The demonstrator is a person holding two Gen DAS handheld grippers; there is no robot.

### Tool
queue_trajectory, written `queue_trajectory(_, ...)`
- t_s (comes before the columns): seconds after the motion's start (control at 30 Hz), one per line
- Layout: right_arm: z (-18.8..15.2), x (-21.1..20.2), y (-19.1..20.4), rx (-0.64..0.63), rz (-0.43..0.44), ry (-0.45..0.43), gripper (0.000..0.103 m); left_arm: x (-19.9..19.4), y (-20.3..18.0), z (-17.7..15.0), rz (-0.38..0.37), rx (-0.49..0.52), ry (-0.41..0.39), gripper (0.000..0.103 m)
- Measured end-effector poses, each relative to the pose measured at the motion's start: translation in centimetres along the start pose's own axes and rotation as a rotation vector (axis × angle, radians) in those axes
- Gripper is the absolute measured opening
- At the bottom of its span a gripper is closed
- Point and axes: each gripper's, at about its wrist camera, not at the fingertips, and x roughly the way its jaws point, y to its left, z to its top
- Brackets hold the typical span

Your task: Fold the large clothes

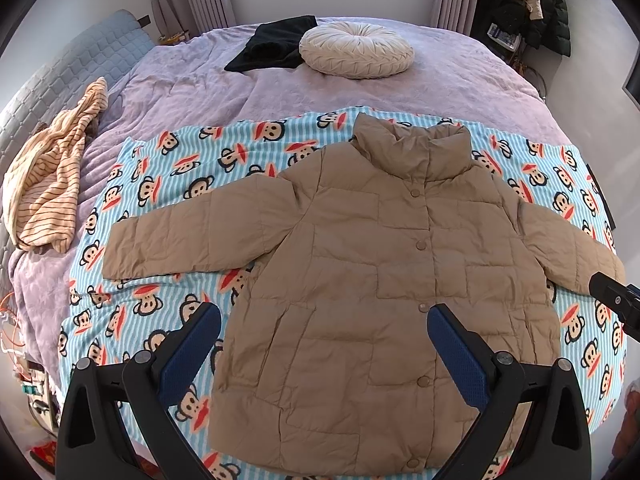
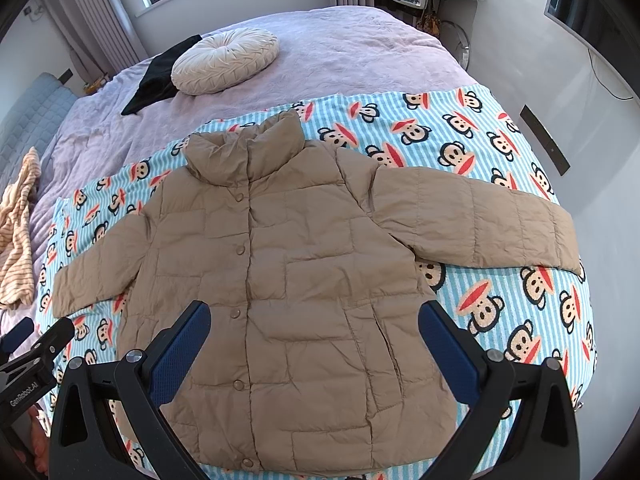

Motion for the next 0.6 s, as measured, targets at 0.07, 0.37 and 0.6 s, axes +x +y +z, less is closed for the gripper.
queue_trajectory(0.07, 0.02, -0.01, -0.01, 0.001, 0.0, 0.001, 0.103, 0.0, 0.01, -0.03, 0.0, 0.0, 0.0, 0.103)
queue_trajectory(0.37, 0.03, 0.07, 0.0, 0.0, 0.0, 0.002, 0.103, 0.04, 0.01, -0.1, -0.001, -0.002, 0.004, 0.103)
queue_trajectory(0.6, 0.07, 0.07, 0.01, 0.001, -0.002, 0.004, 0.103, 0.21, 0.04, -0.85, -0.012, 0.0, 0.011, 0.103)
